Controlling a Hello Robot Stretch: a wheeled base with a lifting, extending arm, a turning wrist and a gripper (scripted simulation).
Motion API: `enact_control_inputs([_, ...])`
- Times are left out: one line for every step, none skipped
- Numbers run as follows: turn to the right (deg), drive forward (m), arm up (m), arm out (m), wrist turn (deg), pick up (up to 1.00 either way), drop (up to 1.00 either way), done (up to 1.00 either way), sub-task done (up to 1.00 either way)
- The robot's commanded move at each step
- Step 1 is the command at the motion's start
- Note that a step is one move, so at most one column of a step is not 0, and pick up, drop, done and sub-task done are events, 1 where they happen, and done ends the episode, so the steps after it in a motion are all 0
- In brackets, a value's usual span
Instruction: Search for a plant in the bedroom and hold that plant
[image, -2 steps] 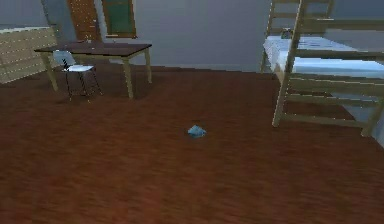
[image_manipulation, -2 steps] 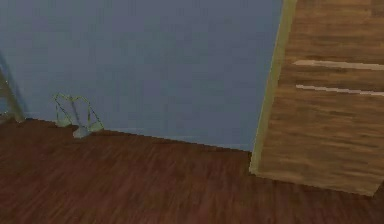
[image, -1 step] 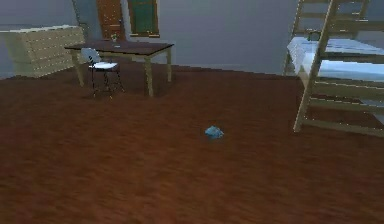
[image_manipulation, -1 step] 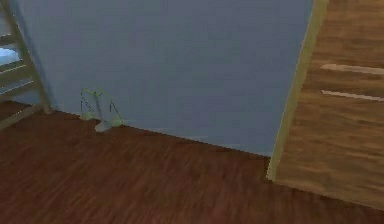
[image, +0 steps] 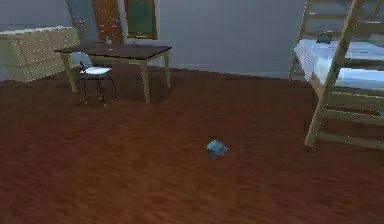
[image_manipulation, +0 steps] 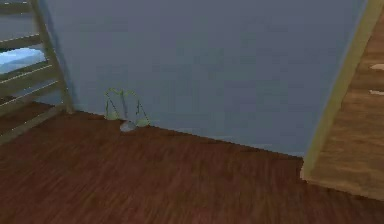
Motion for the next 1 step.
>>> enact_control_inputs([-39.0, 0.00, 0.00, 0.00, 0.0, 0.00, 0.00, 0.00, 0.00])
